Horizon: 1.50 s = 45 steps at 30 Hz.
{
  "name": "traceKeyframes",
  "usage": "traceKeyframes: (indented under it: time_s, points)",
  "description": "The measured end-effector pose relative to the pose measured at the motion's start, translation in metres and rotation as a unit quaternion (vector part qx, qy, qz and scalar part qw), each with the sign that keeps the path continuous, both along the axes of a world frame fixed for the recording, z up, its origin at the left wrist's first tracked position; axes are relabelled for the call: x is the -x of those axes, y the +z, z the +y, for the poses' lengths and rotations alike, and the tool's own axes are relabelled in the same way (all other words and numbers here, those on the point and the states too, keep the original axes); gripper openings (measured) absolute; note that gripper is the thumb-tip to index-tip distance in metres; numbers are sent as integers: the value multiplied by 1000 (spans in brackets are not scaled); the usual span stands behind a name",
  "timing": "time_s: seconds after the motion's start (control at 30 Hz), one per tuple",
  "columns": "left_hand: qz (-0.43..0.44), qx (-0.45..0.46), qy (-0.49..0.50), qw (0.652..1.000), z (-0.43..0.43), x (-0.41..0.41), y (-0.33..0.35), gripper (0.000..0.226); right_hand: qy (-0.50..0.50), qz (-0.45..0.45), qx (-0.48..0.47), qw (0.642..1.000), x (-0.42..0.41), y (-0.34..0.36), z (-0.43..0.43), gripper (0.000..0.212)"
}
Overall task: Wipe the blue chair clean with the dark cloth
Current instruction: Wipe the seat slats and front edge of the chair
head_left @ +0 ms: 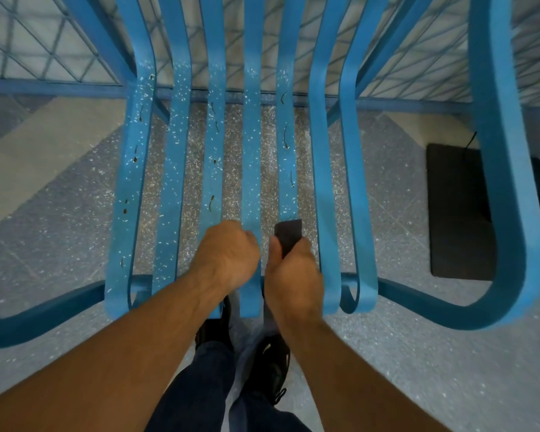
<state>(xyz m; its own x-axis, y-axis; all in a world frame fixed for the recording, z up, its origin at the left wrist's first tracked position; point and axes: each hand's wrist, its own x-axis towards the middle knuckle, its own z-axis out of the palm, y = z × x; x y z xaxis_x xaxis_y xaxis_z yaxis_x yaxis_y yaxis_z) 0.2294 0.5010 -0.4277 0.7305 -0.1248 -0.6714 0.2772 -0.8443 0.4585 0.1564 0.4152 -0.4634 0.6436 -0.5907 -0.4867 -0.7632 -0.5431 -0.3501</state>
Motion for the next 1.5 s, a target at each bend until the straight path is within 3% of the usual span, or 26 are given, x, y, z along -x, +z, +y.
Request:
traceKeyframes:
  time_s: [0.2,0.33,0.43,0.63,0.77,0.87,0.97,1.03,1.17,1.27,1.4,1.5]
  points:
    - [-12,-14,-37,999,1,-6,-2,40,-57,-8,-34,998,-53,0,-15,55]
    - [-24,7,-18,1000,3,-21,-1,35,25,-98,22,995,-27,-2,-5,50]
    - [-57,18,-7,998,-5,-38,1,33,68,-79,11,994,-11,3,-1,59]
    - [-72,-3,-29,997,-20,-71,-5,30,-43,-24,-51,997,-72,-1,-19,48]
    - [-78,-3,-27,997,-23,-87,-13,27,-75,-11,-27,997,-111,-8,-31,61]
    - [-83,13,-12,996,-26,-96,-18,23,-13,-51,13,999,-96,-12,-23,53]
    - [-79,35,5,996,-30,-110,-20,23,93,-53,49,993,-74,-8,-14,63]
    - [-79,41,7,996,-31,-120,-21,24,77,-28,26,996,-75,-6,-17,64]
    - [-92,30,-13,995,-32,-128,-23,23,-20,-15,-16,1000,-126,-8,-34,45]
    - [-112,26,-43,992,-28,-131,-30,22,-60,-12,-31,998,-178,-14,-47,53]
    - [-100,23,-59,993,-27,-146,-30,27,-54,-48,-4,997,-187,-22,-51,53]
    - [-84,27,-47,995,-31,-153,-26,27,5,-132,11,991,-160,-23,-44,46]
